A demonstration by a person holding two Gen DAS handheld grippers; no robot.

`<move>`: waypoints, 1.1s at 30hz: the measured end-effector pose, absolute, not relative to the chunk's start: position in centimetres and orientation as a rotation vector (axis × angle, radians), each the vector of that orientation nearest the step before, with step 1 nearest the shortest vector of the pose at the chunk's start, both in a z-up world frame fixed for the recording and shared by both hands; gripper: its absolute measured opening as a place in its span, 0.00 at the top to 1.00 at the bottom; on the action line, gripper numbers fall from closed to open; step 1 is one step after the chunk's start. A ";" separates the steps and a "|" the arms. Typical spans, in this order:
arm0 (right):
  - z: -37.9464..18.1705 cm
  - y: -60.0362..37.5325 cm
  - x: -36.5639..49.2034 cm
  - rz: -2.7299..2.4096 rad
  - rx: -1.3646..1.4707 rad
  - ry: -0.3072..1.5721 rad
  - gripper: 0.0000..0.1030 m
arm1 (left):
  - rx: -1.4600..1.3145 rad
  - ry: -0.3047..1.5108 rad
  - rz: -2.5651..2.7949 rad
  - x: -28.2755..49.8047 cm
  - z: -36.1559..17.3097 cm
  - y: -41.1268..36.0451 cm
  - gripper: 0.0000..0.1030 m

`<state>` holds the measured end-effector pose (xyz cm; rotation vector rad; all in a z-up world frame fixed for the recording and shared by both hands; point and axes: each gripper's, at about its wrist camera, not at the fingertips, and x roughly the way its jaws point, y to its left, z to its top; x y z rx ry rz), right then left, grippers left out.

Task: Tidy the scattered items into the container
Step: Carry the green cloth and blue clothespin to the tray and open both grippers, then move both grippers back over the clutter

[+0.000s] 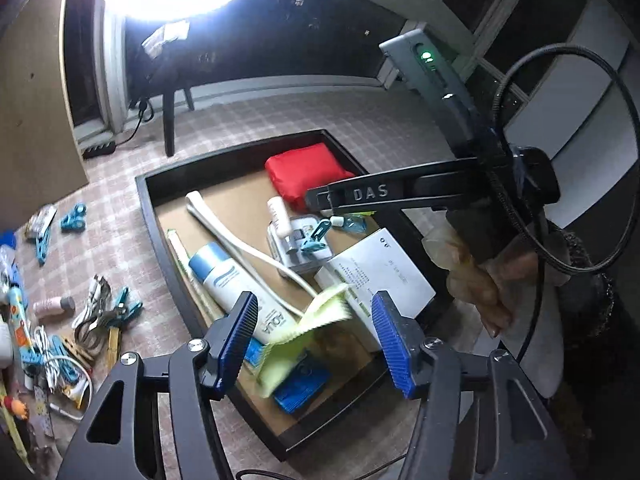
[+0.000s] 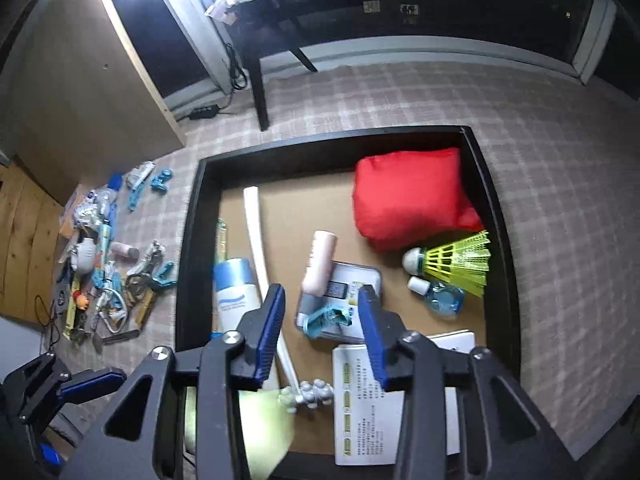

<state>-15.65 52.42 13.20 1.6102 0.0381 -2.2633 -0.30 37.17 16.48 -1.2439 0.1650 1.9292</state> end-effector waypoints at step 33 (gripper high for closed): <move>4.9 31.2 -10.0 -1.810 1.750 0.194 0.63 | -1.681 0.105 2.293 -8.3 7.3 7.8 0.50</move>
